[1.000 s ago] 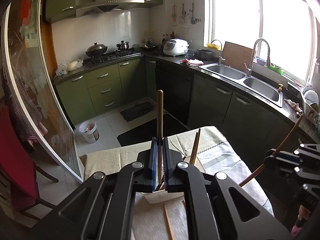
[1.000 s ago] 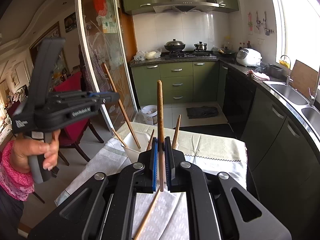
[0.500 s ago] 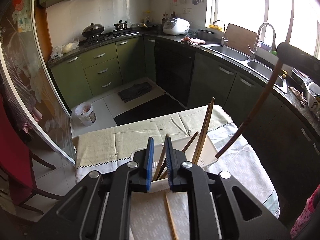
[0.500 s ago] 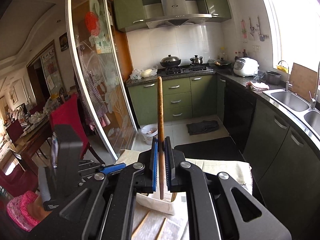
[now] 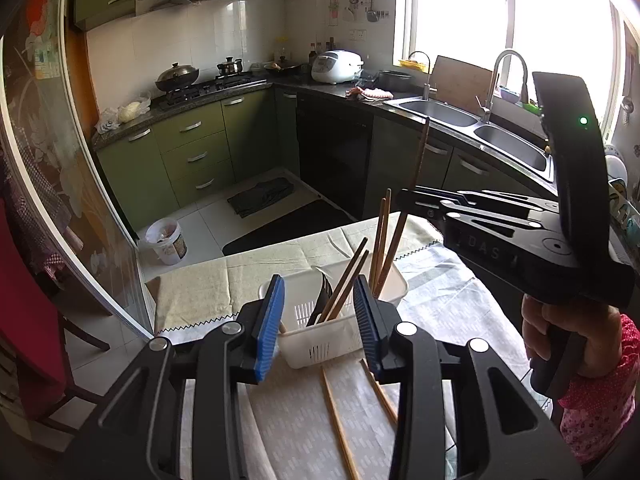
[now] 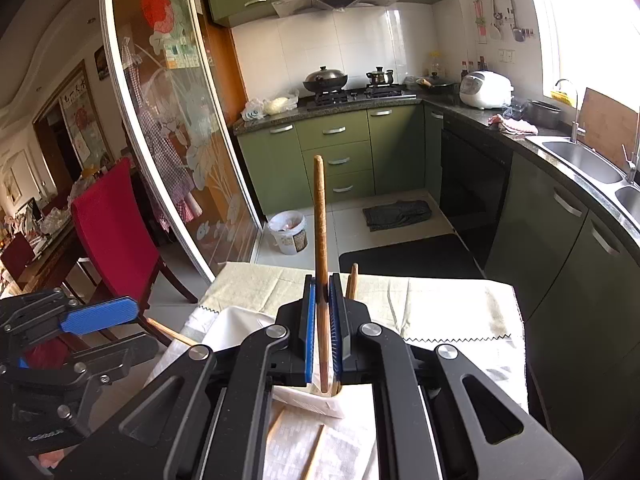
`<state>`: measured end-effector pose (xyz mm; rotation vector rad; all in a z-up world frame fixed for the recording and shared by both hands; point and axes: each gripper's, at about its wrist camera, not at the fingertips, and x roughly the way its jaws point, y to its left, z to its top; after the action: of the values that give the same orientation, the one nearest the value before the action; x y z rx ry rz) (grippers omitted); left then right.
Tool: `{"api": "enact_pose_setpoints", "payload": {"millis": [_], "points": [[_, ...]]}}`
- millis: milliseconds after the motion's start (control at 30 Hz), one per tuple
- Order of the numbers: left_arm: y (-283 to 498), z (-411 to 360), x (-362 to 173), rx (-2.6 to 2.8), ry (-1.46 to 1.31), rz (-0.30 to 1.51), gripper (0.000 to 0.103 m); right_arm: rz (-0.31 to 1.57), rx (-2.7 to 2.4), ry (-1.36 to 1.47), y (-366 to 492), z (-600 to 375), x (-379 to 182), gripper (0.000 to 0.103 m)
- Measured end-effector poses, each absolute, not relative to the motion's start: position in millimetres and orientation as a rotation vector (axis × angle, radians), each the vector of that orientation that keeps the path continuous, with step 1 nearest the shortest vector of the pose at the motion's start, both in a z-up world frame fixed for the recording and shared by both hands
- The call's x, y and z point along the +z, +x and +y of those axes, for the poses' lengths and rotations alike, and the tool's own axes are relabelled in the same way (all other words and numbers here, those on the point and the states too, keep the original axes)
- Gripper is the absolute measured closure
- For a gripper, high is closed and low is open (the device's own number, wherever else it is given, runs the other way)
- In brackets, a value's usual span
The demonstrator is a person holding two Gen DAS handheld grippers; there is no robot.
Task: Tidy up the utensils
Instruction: 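Lower the chopsticks into the holder and open the left and right grippers, then move both open grippers down toward the two chopsticks on the cloth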
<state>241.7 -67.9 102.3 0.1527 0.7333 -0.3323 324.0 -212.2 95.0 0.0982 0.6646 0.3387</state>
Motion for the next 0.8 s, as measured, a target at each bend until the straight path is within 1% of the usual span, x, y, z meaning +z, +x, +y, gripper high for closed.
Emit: {"api": "enact_pose_setpoints", "payload": {"millis": [200,367,400,433,467,500,633,700,800], "points": [[225.9,-65.8,81.4,-0.353,0.161,0.798,0.068,0.703,0.344,0.085,324.9,-209.2,73.5,0.093],[215.3,-61.0,57.5,-0.361,0.152,0.853,0.061,0.675,0.359,0.099,305.4,-215.4,81.4,0.093],[213.0,-59.6,51.1,-0.364,0.147,0.865,0.057,0.670,0.361,0.101,299.2,-217.6,82.5,0.092],[210.9,-58.2,43.8,-0.362,0.140,0.878,0.050,0.668,0.362,0.103,291.3,-219.9,83.9,0.090],[209.2,-57.0,34.8,-0.356,0.138,0.897,0.047,0.668,0.363,0.105,282.7,-223.3,84.0,0.086],[207.2,-56.6,23.9,-0.357,0.139,0.920,0.043,0.671,0.362,0.106,274.4,-227.4,81.9,0.085],[214.1,-59.7,-29.2,-0.333,0.178,1.063,0.043,0.702,0.346,0.110,240.0,-247.4,60.4,0.085],[224.1,-59.7,-55.5,-0.317,0.158,1.157,0.043,0.731,0.334,0.112,225.4,-257.4,44.8,0.081],[237.1,-60.3,-84.5,-0.299,0.126,1.240,0.043,0.775,0.324,0.114,208.2,-271.3,21.9,0.081]]}}
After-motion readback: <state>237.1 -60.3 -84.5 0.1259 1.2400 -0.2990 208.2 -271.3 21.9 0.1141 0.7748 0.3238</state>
